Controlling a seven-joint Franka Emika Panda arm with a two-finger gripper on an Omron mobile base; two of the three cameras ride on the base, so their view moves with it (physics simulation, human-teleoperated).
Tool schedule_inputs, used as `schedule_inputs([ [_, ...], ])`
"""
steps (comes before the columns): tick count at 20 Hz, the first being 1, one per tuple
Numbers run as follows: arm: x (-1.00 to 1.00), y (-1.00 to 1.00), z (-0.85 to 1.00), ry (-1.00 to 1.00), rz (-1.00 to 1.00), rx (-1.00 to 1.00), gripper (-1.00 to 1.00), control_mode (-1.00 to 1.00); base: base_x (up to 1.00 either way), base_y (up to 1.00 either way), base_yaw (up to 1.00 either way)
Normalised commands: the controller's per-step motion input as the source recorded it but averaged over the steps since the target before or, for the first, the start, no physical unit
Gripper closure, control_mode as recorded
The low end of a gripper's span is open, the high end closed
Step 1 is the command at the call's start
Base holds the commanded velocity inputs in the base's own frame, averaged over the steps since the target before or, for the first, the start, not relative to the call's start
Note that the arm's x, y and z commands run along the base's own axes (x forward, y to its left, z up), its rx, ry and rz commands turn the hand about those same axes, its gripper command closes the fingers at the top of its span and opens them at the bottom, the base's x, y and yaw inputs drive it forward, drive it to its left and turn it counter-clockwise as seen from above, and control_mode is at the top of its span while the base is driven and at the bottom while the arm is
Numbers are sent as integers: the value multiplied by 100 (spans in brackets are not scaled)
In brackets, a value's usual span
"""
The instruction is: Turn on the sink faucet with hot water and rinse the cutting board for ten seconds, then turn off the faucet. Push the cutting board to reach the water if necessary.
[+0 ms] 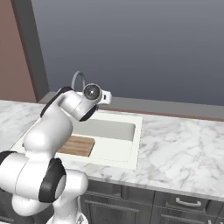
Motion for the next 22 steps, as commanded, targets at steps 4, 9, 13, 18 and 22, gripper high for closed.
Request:
schedule_inputs([
  [4, 23, 0, -9, 0, 0, 0, -100, -100, 0, 0, 0],
  [9, 29, 0, -9, 0, 0, 0, -100, -100, 0, 0, 0],
  [13, 30, 0, -13, 0, 0, 0, -100, -100, 0, 0, 0],
  [18, 23, 16, -27, 0, 0, 0, -100, -100, 0, 0, 0],
  [22, 14, 25, -30, 0, 0, -1, -100, -100, 0, 0, 0],
])
